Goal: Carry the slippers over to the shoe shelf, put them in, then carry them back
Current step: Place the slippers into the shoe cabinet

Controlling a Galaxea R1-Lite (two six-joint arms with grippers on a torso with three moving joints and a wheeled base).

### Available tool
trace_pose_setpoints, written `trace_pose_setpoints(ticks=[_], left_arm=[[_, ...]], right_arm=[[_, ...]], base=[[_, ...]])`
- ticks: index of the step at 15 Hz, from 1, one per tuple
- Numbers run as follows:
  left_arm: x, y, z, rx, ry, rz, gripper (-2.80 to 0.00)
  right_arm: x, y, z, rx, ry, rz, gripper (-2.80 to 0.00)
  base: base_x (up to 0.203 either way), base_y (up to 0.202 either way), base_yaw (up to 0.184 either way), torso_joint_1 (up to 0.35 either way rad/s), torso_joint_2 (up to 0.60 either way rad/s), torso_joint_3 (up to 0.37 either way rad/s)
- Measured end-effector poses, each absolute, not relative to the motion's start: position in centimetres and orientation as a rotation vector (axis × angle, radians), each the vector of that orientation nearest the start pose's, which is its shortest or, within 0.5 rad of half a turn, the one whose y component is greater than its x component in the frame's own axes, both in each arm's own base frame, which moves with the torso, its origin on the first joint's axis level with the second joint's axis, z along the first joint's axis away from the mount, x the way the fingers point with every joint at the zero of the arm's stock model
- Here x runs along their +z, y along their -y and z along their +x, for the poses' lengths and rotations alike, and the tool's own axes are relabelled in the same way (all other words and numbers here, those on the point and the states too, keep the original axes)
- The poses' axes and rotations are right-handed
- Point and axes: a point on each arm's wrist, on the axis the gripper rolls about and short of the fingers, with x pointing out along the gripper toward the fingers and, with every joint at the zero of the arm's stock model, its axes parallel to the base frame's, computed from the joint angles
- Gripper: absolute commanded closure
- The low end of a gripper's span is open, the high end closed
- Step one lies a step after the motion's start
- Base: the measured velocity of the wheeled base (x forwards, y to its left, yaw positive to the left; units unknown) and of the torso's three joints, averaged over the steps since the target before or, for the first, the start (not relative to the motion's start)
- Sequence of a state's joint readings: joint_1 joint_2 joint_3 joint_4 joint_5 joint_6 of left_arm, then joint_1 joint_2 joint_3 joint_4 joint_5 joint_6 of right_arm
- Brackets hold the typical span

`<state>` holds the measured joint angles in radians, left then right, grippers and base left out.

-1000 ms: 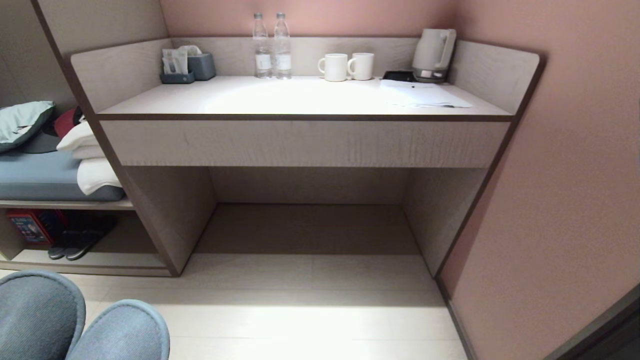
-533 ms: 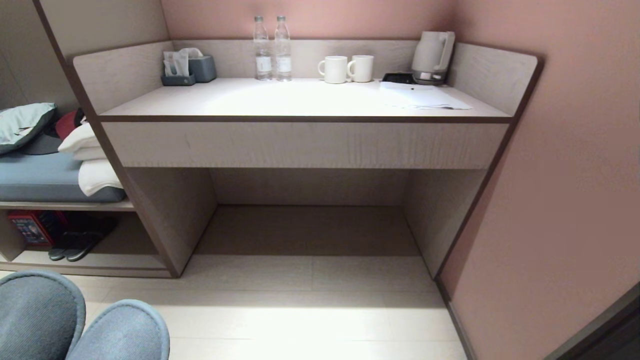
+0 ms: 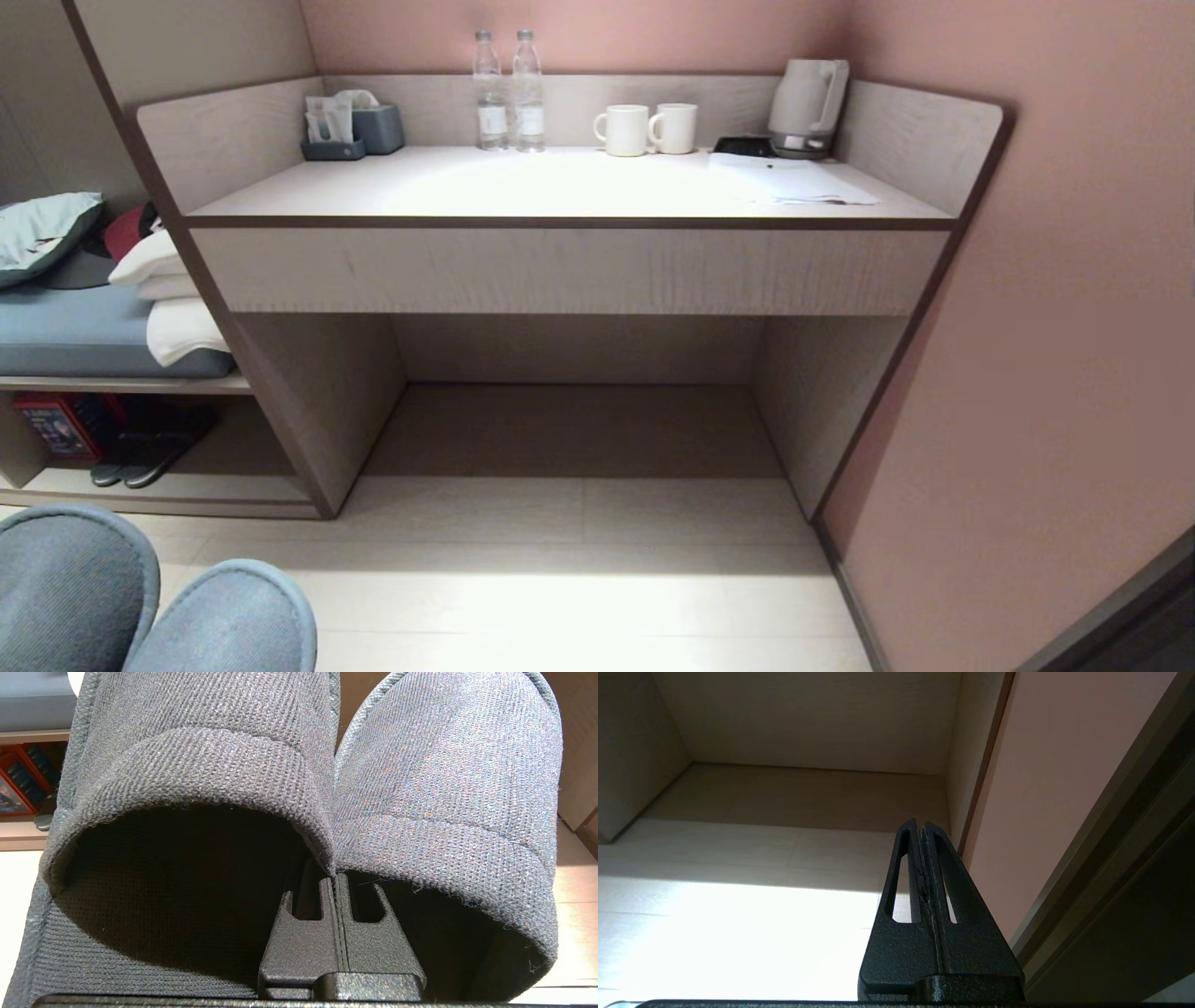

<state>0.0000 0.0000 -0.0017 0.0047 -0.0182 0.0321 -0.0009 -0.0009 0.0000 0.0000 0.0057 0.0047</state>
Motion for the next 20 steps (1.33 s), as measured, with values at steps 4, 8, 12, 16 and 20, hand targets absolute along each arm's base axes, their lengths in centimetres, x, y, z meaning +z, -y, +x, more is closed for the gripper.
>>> trace_pose_setpoints(ticks=[4, 8, 12, 16, 20], left_arm=[[7.55, 0.04, -2.29, -0.018, -0.002, 0.032, 0.00], [7.55, 0.03, -2.29, -0.012, -0.003, 0.027, 0.00], [7.54, 0.03, -2.29, -0.012, -0.003, 0.027, 0.00], [7.56, 0.03, -2.29, -0.015, -0.001, 0.030, 0.00], [7.54, 0.03, -2.29, -0.013, -0.003, 0.029, 0.00]], right_arm=[[7.55, -0.01, -2.29, 0.005, 0.001, 0.004, 0.00], [7.55, -0.01, -2.29, 0.004, 0.001, 0.005, 0.00], [7.55, -0.01, -2.29, 0.005, 0.001, 0.005, 0.00], [7.54, -0.01, -2.29, 0.004, 0.000, 0.005, 0.00], [7.55, -0.01, -2.29, 0.005, 0.001, 0.004, 0.00]], base=[[0.000, 0.000, 0.000, 0.000, 0.00, 0.000], [0.000, 0.000, 0.000, 0.000, 0.00, 0.000], [0.000, 0.000, 0.000, 0.000, 0.00, 0.000], [0.000, 0.071, -0.003, 0.000, 0.00, 0.000], [0.000, 0.198, -0.003, -0.001, 0.00, 0.003]])
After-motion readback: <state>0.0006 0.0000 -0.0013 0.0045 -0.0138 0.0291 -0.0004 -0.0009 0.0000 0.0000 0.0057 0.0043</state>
